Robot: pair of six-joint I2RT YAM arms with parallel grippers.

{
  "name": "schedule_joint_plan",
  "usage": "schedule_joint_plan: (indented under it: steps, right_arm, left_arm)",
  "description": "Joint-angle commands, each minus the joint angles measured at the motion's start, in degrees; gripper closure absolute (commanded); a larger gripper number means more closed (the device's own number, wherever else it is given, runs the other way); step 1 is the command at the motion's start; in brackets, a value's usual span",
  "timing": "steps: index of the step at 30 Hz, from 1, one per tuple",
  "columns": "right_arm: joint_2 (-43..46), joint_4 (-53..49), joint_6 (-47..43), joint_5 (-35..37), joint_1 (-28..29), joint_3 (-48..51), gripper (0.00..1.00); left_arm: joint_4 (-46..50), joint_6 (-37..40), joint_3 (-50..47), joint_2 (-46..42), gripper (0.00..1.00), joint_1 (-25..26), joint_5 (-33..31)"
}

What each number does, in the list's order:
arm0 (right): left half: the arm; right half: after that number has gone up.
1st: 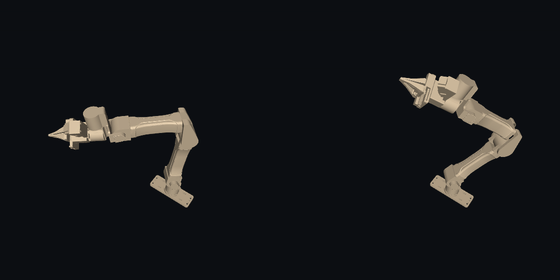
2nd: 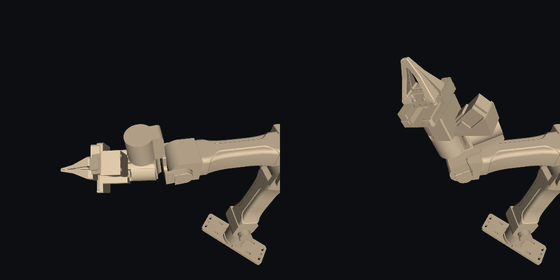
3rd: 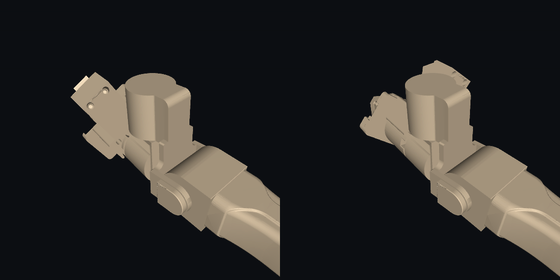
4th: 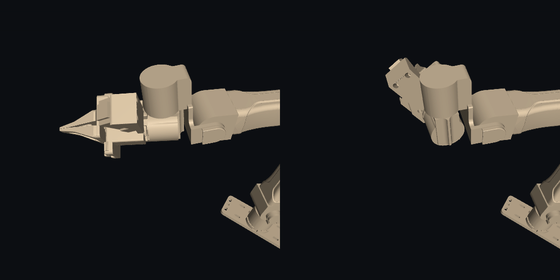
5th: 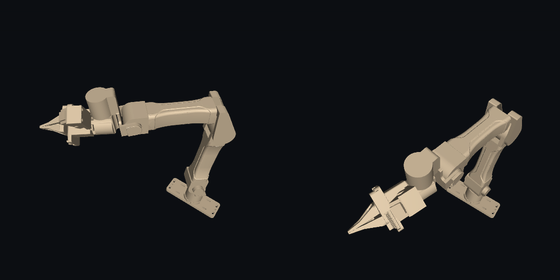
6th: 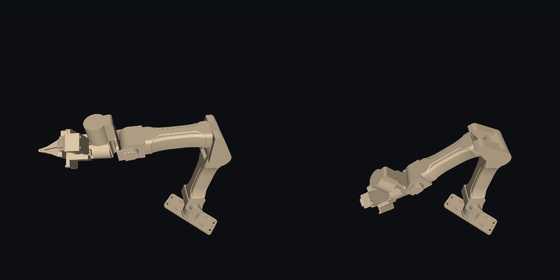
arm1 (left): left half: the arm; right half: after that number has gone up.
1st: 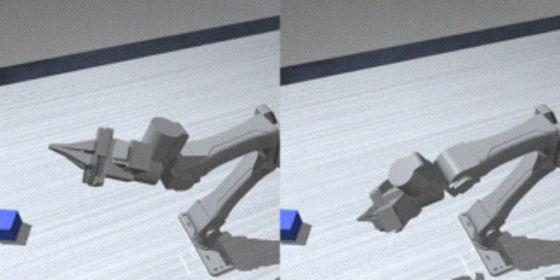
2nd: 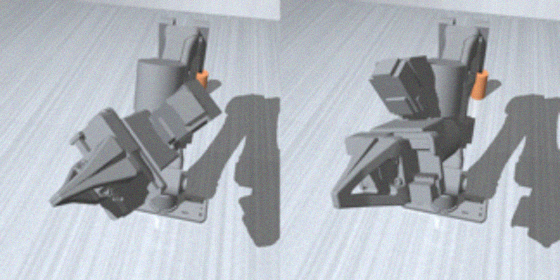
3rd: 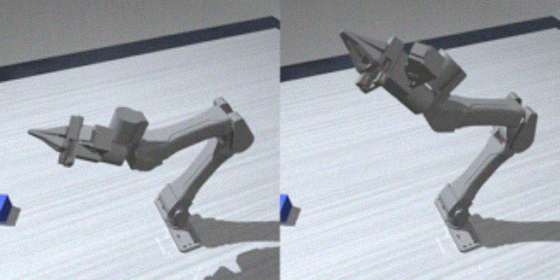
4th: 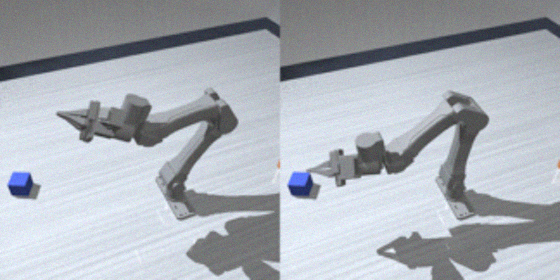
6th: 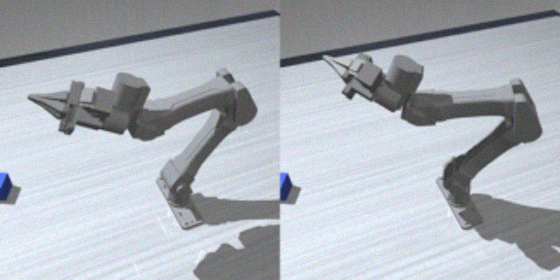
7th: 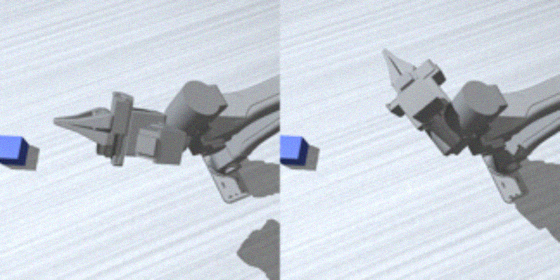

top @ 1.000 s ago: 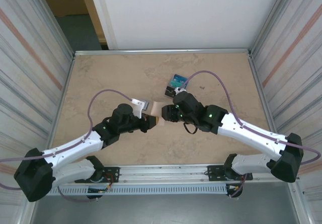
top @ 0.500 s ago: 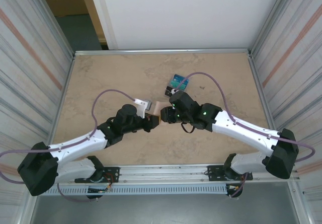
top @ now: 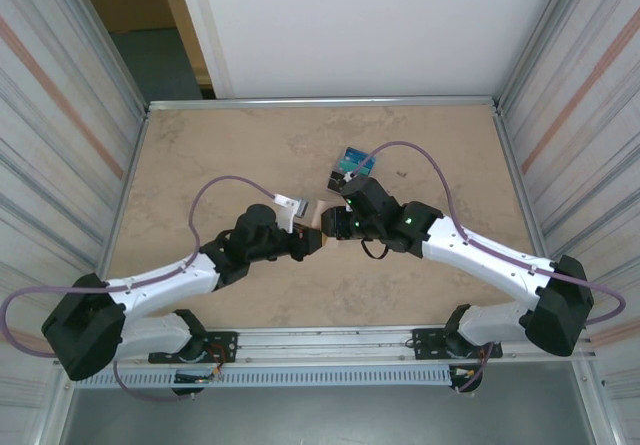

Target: Take the credit cards out of the card holder

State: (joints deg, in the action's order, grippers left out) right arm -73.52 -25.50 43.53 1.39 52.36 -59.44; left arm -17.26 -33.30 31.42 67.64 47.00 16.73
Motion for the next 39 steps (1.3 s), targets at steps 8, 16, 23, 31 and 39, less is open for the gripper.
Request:
schedule_joint_plan:
  steps: [8,16,23,31,39]
  right_arm:
    - [-1.34,-0.09,1.85,-0.16,-0.84,1.59,0.64]
    - [-1.94,-0.69,2.08,0.69,-1.47,1.97,0.67]
    - [-1.83,-0.48,2.11,0.69,-2.00,1.97,0.69]
    - [-1.55,-0.52,2.15,0.56,-2.26,2.26,0.72]
    - [-1.25,-1.05,1.87,0.71,-2.52,2.57,0.75]
  left_arm:
    - [-4.17,-0.41,2.08,-0.61,1.00,0.37,1.73]
    - [-3.49,0.12,2.06,-2.06,1.00,0.37,1.11]
    - [-3.45,0.33,2.24,-2.49,1.00,0.40,1.13]
    - [-2.95,0.05,2.58,-2.78,1.00,0.39,-0.11]
    - [-2.01,0.08,3.21,-2.44,1.00,0.24,-0.82]
